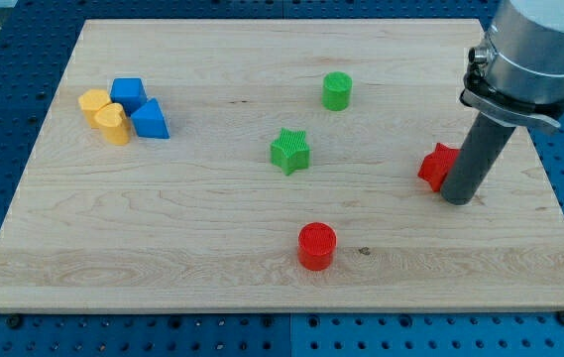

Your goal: Push the green circle slightly down

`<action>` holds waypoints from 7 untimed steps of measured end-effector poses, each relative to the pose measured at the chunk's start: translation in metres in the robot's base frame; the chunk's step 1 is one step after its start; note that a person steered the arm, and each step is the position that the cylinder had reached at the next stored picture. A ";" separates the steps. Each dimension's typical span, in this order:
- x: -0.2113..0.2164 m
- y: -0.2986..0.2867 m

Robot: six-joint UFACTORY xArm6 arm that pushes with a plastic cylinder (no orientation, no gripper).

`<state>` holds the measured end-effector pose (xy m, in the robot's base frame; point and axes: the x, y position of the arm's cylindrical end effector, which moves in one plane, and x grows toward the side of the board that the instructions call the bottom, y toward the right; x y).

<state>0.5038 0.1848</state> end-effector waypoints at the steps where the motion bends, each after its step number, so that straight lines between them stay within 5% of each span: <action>1: -0.013 0.000; 3: -0.018 0.039; 5: -0.121 0.039; 7: -0.182 -0.092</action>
<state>0.3221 0.0933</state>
